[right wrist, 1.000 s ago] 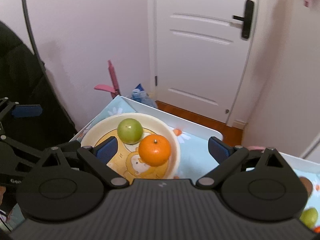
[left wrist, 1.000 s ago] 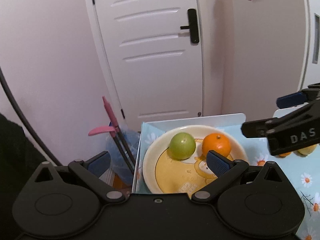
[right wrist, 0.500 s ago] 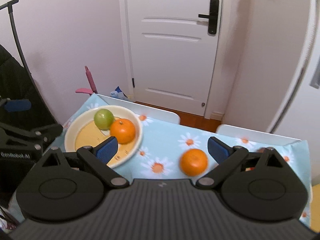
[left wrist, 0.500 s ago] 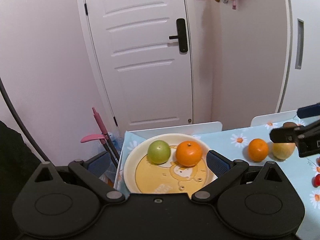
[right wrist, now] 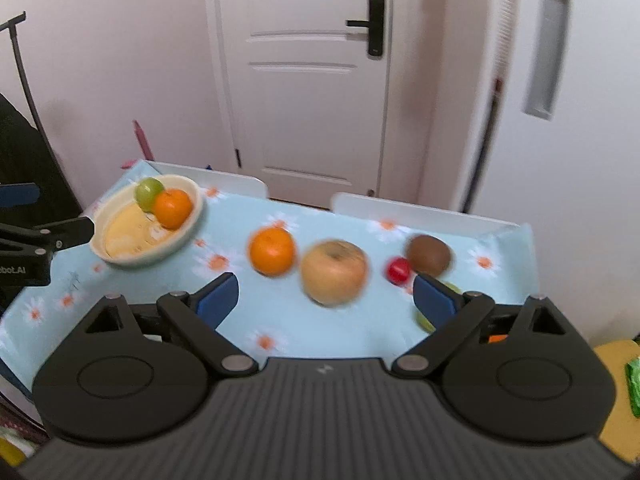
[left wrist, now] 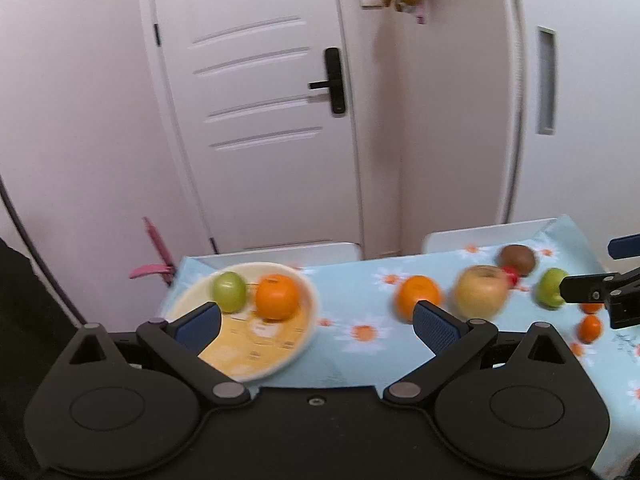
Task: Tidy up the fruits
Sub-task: 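Move both tools back over the table toward the remaining fruit, then grasp the red cherry tomato with the left tool while the right tool grasps a tangerine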
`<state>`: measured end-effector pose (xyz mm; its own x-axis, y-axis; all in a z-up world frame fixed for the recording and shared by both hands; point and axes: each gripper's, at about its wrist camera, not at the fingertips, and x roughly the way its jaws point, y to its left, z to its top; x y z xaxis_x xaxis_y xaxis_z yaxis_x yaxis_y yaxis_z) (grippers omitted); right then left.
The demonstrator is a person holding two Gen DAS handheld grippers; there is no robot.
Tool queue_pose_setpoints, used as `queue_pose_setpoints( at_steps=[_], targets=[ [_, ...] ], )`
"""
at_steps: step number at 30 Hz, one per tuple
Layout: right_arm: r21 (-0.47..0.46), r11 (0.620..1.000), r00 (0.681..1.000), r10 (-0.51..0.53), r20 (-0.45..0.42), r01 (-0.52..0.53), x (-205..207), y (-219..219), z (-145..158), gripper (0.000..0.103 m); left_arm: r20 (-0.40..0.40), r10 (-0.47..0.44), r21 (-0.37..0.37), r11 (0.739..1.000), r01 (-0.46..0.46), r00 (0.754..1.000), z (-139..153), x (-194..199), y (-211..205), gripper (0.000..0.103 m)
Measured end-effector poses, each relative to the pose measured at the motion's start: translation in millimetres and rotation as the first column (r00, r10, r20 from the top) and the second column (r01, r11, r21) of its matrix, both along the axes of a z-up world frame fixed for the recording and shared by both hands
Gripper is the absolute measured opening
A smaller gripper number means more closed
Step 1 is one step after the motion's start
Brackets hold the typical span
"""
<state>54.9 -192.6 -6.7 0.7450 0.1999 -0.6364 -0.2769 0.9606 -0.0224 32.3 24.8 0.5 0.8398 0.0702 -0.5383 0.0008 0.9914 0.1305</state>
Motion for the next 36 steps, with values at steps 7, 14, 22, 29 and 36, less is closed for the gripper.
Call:
queue_pose_setpoints(
  at_steps=[7,14,22,29,36],
  targets=[
    [-0.03,0.999,1.0,-0.021,-0.011,0.021,-10,-68,-17,0.103,-0.006,-0.124,-0.026,0.992,0.123,0.992,-25,-5,-73,0.103],
    [-0.038,0.999,0.999,-0.027,-0.03,0.026,-8,-108,-44,0.103,-0.02,-0.293,-0.015,0.956,0.293,0.956,-58,-6,-128,0.101],
    [-0.036,0.999,0.998,-0.006,-0.065,0.004,-2,-122,-76,0.094,-0.076,-0.441,0.004,0.896,0.443,0.894,-102,-1,-170,0.083],
    [-0.022,1.0,0.996,0.008,-0.09,-0.01,6,-121,-94,0.085,-0.138,-0.486,-0.024,0.873,0.488,0.863,-126,13,-184,0.058],
    [-0.005,1.0,0.995,0.012,-0.1,-0.013,11,-120,-100,0.082,-0.173,-0.523,-0.038,0.85,0.525,0.834,-136,17,-196,0.035]
  ],
)
